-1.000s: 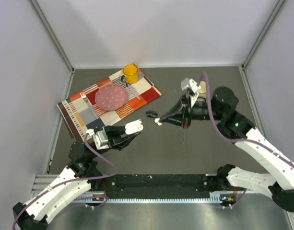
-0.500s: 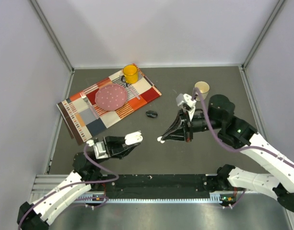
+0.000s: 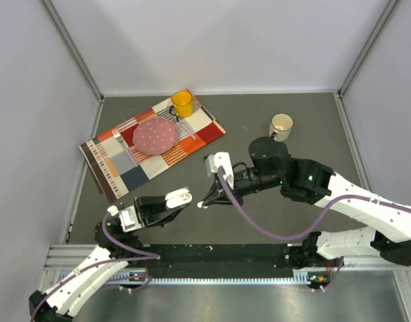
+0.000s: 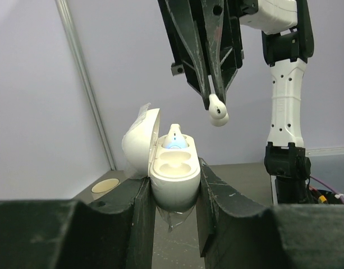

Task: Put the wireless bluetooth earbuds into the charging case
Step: Place the earbud in the charging case.

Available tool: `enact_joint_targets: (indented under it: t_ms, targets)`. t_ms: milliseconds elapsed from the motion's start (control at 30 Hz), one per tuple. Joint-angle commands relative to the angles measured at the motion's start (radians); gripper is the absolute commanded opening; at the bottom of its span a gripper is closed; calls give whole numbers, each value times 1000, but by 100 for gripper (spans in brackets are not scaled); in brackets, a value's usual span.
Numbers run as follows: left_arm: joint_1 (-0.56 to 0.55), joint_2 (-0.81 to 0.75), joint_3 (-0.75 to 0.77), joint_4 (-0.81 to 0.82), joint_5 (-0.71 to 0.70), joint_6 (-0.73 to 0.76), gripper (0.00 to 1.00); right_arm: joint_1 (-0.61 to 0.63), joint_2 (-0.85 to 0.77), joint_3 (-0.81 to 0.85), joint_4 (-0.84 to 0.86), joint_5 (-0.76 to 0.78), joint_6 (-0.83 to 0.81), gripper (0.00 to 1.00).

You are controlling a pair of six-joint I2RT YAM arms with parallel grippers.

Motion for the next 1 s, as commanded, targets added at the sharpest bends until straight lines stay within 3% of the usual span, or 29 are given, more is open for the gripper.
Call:
enact_joint_targets:
  t_ms: [0,100,633,867,967]
  targets:
    - [-4,-38,-148,-104,-20,-13,0,73,53,103,-39,164,-206,0]
    - [-4,-35,-150,-169,-26,-13,0,98,83,106,-73,226,-274,0]
    - [-4,147,-156,-112,18,-19,0,101,106,102,-73,100,-404,0]
    - [-4,192,-145,-88,28,7,0,97,111,75,-77,183,-487,0]
    - [-4,192,-130,-115,28,10,0,54,145,121,-85,107,-446,0]
